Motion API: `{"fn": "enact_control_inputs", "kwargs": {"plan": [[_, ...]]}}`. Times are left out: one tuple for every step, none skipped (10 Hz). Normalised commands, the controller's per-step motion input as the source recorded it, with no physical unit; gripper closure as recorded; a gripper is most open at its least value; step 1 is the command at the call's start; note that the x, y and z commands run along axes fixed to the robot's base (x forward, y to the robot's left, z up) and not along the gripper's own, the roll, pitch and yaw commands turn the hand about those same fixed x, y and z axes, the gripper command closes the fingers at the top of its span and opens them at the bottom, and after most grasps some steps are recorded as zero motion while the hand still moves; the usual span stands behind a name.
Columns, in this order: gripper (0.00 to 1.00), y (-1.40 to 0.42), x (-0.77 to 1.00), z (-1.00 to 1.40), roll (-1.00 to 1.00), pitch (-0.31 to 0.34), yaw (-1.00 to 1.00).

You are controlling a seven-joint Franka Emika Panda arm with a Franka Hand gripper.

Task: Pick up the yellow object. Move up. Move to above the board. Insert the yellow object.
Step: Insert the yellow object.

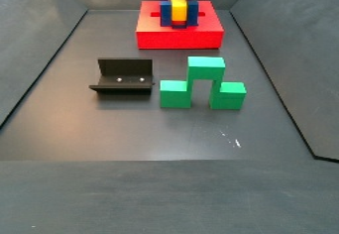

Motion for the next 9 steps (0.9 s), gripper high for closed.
{"fn": "enact_control_inputs", "kwargs": {"plan": [[1.0,0.0,-0.06,-0.19,0.07,0.0,0.0],[1.0,0.0,-0.04,-0.15,0.07,0.0,0.0],[1.0,-0.01,0.0,-0.11,0.05,0.0,0.0],[1.0,-0.05,0.0,-0.11,0.06,0.0,0.0],[1.0,-0.14,0.0,-0.09,0.08,0.0,0.0],[1.0,-0.14,0.0,-0.12,0.1,0.0,0.0],[1.0,-0.08,0.0,-0.14,0.08,0.0,0.0],[1.0,0.0,0.0,-0.19,0.09,0.0,0.0],[1.0,0.0,0.0,-0.23,0.1,0.0,0.0]]}}
